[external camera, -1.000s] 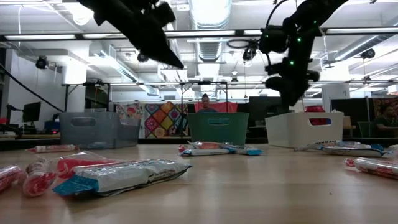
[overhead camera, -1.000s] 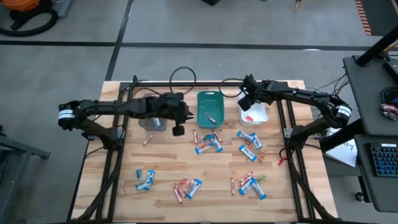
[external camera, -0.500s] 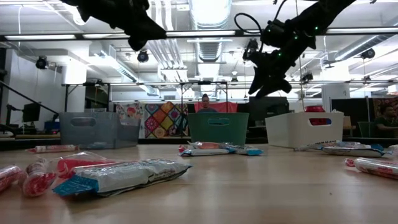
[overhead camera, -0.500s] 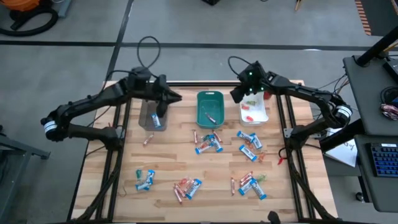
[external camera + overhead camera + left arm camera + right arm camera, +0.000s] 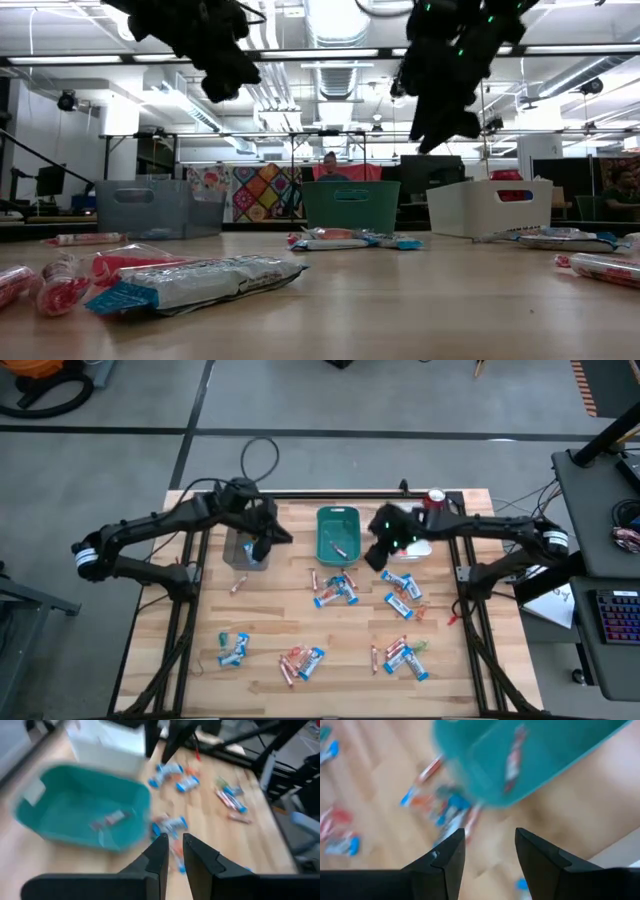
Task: Sort candy
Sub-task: Put the white chocolate into the black bin
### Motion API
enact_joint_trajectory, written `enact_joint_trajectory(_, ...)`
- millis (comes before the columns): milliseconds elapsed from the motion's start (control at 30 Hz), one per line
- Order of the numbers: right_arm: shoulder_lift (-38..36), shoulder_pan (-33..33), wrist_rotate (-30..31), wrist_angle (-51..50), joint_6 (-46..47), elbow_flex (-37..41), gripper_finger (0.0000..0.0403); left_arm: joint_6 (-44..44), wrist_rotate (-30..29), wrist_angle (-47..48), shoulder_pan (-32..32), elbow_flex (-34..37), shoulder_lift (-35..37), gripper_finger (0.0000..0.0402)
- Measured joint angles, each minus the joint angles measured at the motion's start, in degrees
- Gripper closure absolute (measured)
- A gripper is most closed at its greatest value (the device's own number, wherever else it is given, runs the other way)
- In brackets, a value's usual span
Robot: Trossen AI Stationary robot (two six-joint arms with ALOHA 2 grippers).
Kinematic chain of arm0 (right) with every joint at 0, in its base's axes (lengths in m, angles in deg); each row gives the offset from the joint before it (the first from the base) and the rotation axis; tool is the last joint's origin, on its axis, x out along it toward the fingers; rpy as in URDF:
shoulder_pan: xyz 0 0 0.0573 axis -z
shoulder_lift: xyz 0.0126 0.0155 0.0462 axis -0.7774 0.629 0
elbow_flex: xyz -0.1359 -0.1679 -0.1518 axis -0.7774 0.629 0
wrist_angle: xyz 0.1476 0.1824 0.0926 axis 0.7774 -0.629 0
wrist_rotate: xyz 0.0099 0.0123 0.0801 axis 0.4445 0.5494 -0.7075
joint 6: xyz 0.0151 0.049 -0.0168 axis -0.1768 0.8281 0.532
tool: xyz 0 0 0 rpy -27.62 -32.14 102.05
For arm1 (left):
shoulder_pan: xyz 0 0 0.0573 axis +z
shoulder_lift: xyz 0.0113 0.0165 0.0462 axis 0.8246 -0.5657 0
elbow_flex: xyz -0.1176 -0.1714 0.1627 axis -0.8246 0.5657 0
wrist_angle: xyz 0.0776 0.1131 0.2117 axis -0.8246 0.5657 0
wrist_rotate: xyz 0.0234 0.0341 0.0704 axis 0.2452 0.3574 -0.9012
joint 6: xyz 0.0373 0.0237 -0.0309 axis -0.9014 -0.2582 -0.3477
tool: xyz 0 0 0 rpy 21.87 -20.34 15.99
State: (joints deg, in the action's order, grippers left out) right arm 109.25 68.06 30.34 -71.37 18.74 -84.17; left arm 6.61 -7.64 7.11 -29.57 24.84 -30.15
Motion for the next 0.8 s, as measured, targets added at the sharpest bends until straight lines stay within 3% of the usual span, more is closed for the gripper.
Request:
enact_joint_trajectory(133, -0.81, -8.06, 0.24, -2.71, 5.71, 0.0, 0.0239, 2.89, -2.29, 3.46, -7.46, 0.16, 0.47, 0.0361)
enact_joint_trajectory(333, -0.5, -16.79, 0.51, -5.36, 14.52, -0.02, 0.0239, 7.54, -18.07, 6.0, -20.38, 1.93, 0.53, 0.0361)
enact_joint_trajectory(467, -0.12, -20.71, 1.16, -9.83, 20.89, -0.02, 0.0239, 10.57, -19.8, 4.47, -27.37, 4.56, 0.53, 0.0361)
enact_joint_trajectory(600, -0.03, -23.61, 5.64, -18.61, 27.51, 0.02, 0.0239, 13.23, -22.33, 0.88, -32.91, 7.7, 0.55, 0.0361)
enact_joint_trajectory(800, -0.03, -26.46, 9.96, -26.63, 34.6, 1.43, 0.0239, 17.73, -28.63, -0.34, -37.31, 10.78, 0.9, 0.0361)
